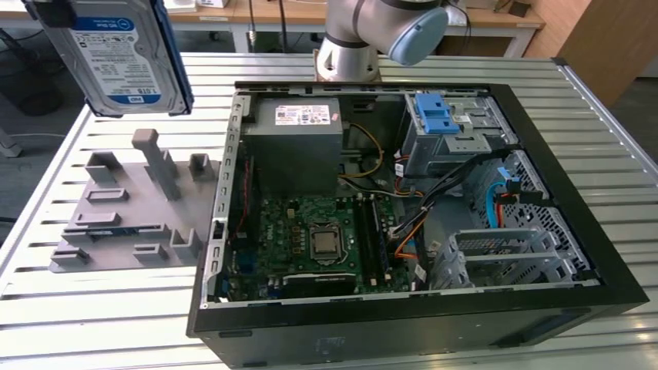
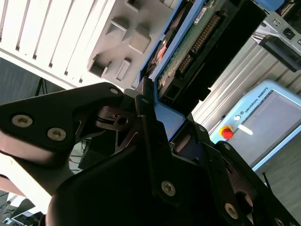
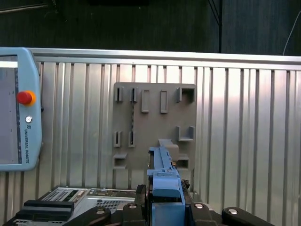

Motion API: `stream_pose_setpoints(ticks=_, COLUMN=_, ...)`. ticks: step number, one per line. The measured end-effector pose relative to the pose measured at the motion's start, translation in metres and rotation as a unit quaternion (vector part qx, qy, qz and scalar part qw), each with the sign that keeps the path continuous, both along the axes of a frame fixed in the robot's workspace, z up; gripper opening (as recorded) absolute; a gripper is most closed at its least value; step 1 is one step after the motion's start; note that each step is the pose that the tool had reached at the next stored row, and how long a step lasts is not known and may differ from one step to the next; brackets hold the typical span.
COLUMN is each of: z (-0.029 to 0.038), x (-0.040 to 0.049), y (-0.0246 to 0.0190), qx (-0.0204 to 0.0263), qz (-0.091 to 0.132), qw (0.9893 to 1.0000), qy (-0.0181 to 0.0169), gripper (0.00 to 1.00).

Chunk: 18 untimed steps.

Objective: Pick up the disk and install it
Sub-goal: 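Pick up the disk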

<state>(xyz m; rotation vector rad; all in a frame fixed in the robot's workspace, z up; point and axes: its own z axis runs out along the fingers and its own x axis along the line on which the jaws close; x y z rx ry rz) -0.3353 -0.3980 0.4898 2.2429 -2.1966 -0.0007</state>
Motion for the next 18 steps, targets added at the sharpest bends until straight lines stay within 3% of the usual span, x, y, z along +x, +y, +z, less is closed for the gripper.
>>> stream_pose_setpoints(ticks=18, z=0.0000, x=0.0154, y=-0.0022, qx=0.0000, qz=0.000, qw=1.0000, qy=0.0000, gripper=0.36)
